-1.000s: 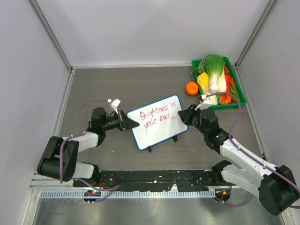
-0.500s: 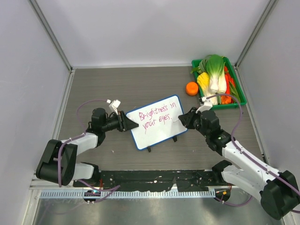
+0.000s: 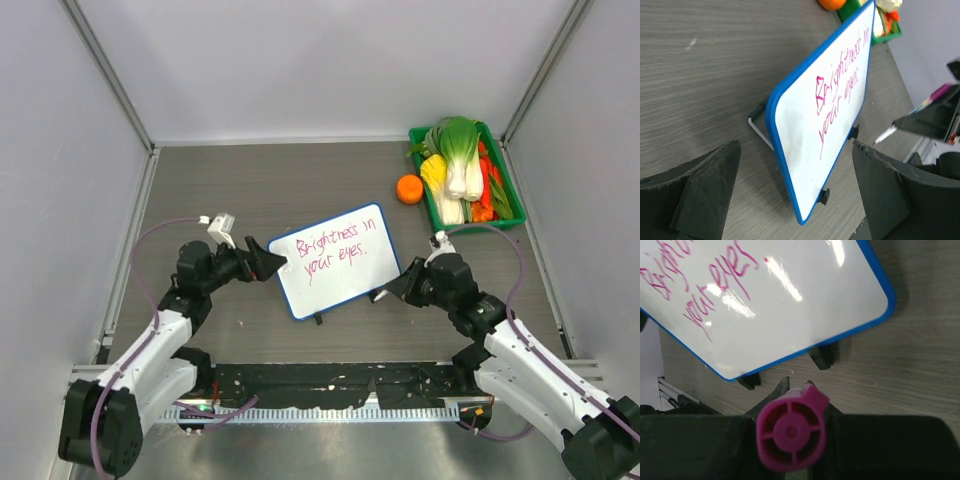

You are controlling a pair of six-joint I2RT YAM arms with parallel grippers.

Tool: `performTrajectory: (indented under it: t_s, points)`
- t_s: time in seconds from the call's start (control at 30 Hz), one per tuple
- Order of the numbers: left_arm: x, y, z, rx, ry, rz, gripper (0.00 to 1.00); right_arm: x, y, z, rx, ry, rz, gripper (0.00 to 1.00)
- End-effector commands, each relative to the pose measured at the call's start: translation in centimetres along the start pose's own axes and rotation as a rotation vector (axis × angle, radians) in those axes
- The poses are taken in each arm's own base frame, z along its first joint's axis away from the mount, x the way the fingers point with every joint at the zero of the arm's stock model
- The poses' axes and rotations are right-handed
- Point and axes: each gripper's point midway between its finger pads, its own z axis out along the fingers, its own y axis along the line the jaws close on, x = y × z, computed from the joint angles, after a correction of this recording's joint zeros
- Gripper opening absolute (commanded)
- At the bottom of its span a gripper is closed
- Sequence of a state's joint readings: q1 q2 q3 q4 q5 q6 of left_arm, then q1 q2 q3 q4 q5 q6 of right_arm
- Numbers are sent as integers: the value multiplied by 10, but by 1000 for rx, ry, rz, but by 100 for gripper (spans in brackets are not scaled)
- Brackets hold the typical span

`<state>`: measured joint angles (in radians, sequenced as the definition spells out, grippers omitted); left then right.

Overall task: Write a sentence on the whiteboard
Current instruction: Put down the whiteboard marker at the center of the board, then reset both arms

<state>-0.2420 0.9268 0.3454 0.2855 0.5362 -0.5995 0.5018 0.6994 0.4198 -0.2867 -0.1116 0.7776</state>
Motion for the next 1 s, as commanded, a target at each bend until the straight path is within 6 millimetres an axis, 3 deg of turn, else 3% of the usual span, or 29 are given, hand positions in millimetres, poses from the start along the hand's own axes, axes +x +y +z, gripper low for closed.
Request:
performTrajectory:
  t_s: [0.0,0.13,0.27,0.33,0.4,0.43,0.47,0.53,0.63,0.87,0.97]
  points:
    - [-29,12,-17,-182,-100,-17,98,40,-31,-3,112,134,126,1]
    - [-52,7,-35,-263,-168,-38,100,63,-52,0,181,190,190,4]
    - [-70,-9,-46,-254,-207,-25,100,65,-60,3,222,184,209,19]
    - [-78,-17,-49,-248,-214,-21,100,58,-59,4,224,164,199,41]
    - [-82,-21,-50,-240,-212,-17,100,49,-53,3,210,137,184,52]
    - [-83,-22,-50,-242,-208,-17,100,44,-49,3,204,123,180,56]
    - [-85,-24,-51,-241,-205,-17,100,39,-48,2,203,105,174,66]
    - [-86,-25,-51,-246,-191,-17,100,30,-43,1,198,78,164,73]
    - [-88,-27,-54,-261,-182,-15,100,11,-32,-1,178,24,120,74]
    - [-97,-14,-67,-380,-206,-17,100,-70,7,-17,141,-215,-73,78]
    - [-98,-13,-69,-393,-212,-8,100,-99,14,-25,174,-302,-172,79]
